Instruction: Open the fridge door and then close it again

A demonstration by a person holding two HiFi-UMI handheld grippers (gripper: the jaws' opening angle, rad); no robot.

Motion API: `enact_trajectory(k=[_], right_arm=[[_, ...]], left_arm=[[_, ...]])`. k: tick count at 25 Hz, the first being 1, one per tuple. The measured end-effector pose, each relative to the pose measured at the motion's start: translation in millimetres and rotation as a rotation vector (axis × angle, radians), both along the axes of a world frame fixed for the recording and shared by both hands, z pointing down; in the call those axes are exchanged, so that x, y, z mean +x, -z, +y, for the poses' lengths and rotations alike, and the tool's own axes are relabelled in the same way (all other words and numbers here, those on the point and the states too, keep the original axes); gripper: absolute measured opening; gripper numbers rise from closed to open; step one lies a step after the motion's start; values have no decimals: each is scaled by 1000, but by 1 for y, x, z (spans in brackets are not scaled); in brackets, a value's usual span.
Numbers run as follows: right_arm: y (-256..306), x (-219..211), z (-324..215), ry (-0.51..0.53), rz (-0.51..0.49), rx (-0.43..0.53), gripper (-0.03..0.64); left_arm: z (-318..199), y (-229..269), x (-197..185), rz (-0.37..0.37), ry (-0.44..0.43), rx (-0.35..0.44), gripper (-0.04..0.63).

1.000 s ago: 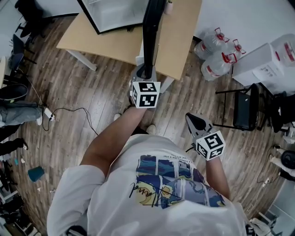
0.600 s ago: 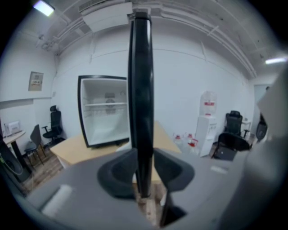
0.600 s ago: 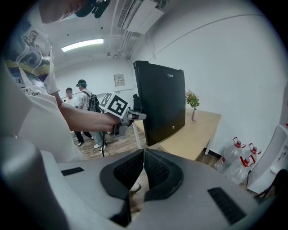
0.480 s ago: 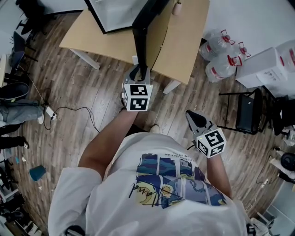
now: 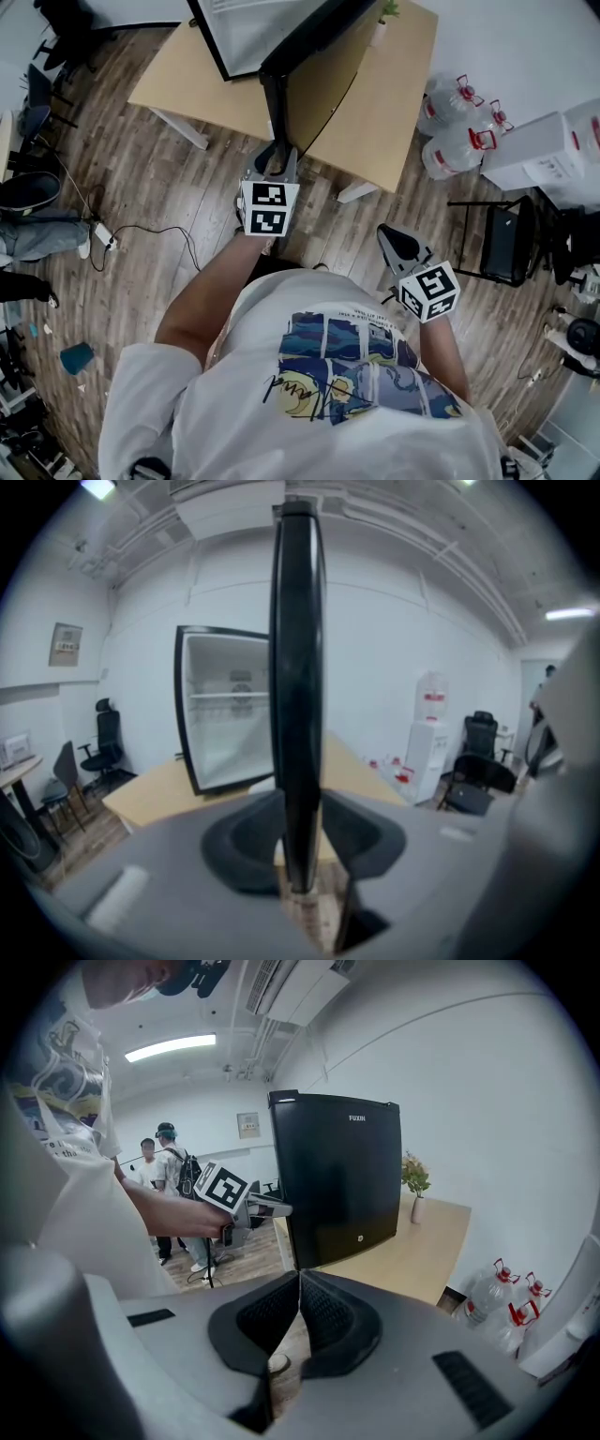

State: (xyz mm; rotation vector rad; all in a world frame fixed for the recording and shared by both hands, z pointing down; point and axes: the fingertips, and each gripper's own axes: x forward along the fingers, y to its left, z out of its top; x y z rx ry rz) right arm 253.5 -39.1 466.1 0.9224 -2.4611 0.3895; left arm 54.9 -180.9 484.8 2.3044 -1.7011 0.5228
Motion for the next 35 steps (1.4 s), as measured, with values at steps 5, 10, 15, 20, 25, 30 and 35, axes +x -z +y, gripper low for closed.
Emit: enact_trajectory(k=[5, 10, 15, 20, 25, 30, 35], right_arm=[[1, -18, -15, -6, 9, 3, 14], [5, -37, -30, -15, 16, 10, 14], [5, -54, -40, -35, 24, 15, 14], [5, -72, -49, -66, 24, 17, 14], [5, -89, -56, -101, 22, 16, 14], [4, -104, -62, -129, 21, 16, 14], [3, -119, -67, -156, 24, 16, 14]], left_arm=[[-14, -2, -24, 8, -7, -5, 132], [-30, -1, -50, 13, -32, 3, 137], [-43, -2, -70, 23, -59, 14, 140], [-60, -4, -93, 25, -85, 11, 143], [-77, -4, -112, 26, -119, 10, 144], [-93, -4, -125, 28, -144, 9, 147], [-111, -4, -141, 26, -164, 12, 150]])
